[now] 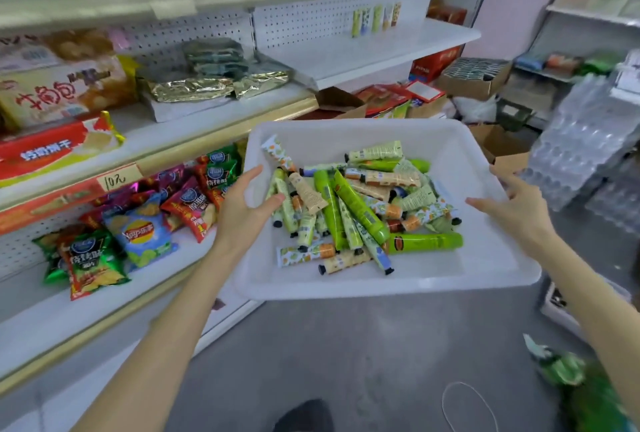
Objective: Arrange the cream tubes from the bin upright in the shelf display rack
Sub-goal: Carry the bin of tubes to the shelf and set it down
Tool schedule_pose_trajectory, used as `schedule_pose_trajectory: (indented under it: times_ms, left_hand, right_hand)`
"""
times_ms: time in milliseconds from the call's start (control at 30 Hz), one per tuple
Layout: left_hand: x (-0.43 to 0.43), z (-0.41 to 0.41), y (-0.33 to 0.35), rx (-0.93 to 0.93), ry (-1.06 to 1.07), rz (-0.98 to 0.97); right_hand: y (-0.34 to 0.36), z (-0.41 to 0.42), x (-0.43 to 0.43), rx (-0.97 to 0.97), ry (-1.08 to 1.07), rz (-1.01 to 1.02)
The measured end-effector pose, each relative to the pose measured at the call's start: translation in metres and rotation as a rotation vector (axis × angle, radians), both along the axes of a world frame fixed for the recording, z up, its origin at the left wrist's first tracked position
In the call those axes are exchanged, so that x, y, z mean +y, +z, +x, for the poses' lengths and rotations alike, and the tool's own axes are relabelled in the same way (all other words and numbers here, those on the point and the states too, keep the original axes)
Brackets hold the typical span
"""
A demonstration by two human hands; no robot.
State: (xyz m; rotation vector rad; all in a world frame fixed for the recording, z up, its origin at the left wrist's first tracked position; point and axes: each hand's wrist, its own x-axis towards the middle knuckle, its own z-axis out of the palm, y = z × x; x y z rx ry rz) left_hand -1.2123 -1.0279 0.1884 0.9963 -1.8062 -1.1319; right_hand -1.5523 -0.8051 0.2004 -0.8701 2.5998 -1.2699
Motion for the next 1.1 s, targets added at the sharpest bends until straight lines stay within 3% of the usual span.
schedule_pose_trajectory:
  times_ms: [567, 867, 1100]
  left_hand:
    - [-0.159, -0.273, 0.019, 0.001, 0.036, 0.002]
    - [-0.171, -0.384, 0.023, 0.030, 0.328, 0.016]
    - [-0.166, -0.441, 0.056, 0.015, 0.464, 0.038]
  right_hand:
    - [0.020, -0.272, -0.157, 0.056, 0.068, 0.009]
    - [0.034, -0.427, -0.263, 0.102, 0.351, 0.007]
    - [0.057, -0.502, -0.332, 0.046, 0.515, -0.005]
